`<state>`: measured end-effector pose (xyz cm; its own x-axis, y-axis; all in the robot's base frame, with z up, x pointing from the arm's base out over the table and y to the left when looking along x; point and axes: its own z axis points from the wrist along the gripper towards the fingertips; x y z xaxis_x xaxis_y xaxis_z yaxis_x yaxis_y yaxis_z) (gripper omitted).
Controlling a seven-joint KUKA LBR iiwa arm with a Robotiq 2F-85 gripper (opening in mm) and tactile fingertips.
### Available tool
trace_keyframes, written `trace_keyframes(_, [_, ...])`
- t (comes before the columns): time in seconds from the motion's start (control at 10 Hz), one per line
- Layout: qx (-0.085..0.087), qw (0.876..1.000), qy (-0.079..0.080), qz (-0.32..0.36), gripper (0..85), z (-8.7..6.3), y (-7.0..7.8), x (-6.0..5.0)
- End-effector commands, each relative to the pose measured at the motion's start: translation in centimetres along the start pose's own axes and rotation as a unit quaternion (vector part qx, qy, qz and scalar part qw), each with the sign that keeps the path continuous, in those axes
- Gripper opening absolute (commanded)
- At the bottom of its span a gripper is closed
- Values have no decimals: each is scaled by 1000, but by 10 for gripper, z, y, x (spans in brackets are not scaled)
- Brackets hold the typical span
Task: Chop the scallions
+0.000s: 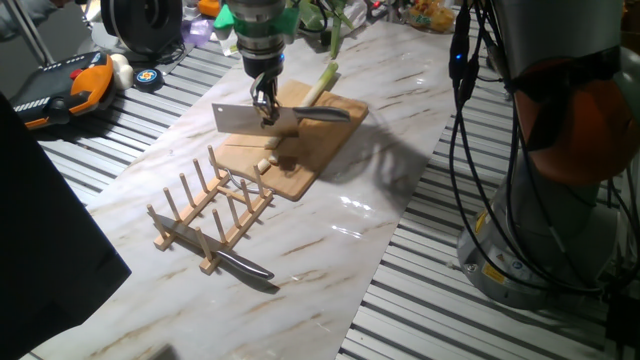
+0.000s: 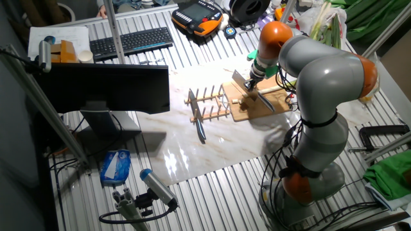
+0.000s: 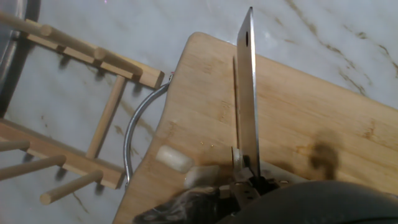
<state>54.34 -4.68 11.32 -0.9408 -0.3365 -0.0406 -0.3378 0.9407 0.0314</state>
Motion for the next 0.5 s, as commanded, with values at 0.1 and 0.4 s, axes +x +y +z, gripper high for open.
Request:
trace_keyframes(0.1, [-3,1000,1,3,7,1,0,0])
trace_keyframes(0.4, [-11,1000,2,7,7,0,1,-4])
